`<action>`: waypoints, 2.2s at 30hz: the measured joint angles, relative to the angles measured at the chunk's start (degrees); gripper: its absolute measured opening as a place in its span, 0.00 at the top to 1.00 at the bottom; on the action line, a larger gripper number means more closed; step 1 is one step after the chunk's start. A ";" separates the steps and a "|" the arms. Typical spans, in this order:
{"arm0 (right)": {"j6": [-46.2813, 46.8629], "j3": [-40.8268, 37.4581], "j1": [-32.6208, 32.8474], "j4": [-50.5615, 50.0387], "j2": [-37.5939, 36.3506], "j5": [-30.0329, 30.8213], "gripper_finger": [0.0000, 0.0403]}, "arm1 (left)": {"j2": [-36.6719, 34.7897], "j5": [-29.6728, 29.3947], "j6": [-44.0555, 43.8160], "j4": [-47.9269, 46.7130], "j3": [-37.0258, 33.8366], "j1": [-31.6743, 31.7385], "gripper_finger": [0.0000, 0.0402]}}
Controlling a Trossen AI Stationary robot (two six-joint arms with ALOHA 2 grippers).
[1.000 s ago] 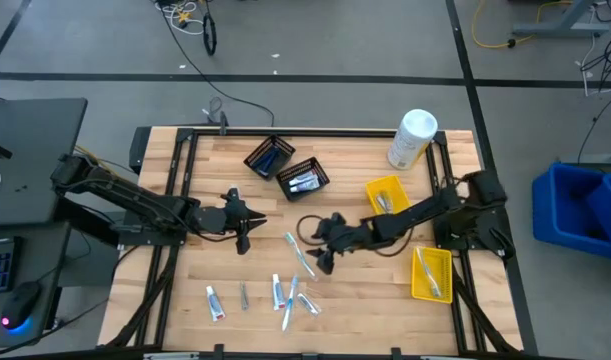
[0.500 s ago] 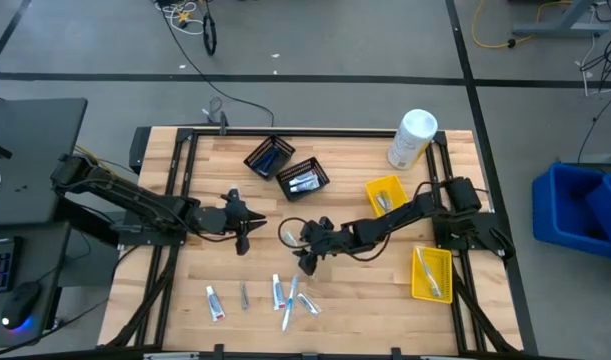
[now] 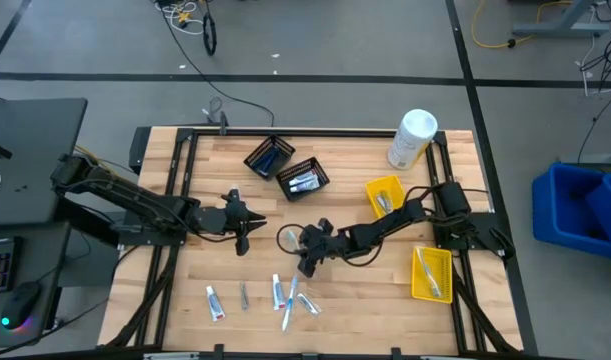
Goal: Pick & Place Travel size toiletries
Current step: Put the green toothbrush into the bottom yellow bin
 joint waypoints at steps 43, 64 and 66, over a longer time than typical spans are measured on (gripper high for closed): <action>79.72 -0.13 35.17 -90.64 -39.26 10.65 0.92 | 0.00 -0.70 -3.46 -0.30 0.00 -0.02 0.82; 103.86 -9.55 51.44 -92.69 -29.31 2.88 0.92 | 0.00 -1.76 -4.33 -0.38 0.00 0.00 0.82; 104.08 -9.55 51.68 -92.71 -28.12 1.92 0.92 | 0.00 -2.13 -4.40 -0.38 0.00 0.00 0.82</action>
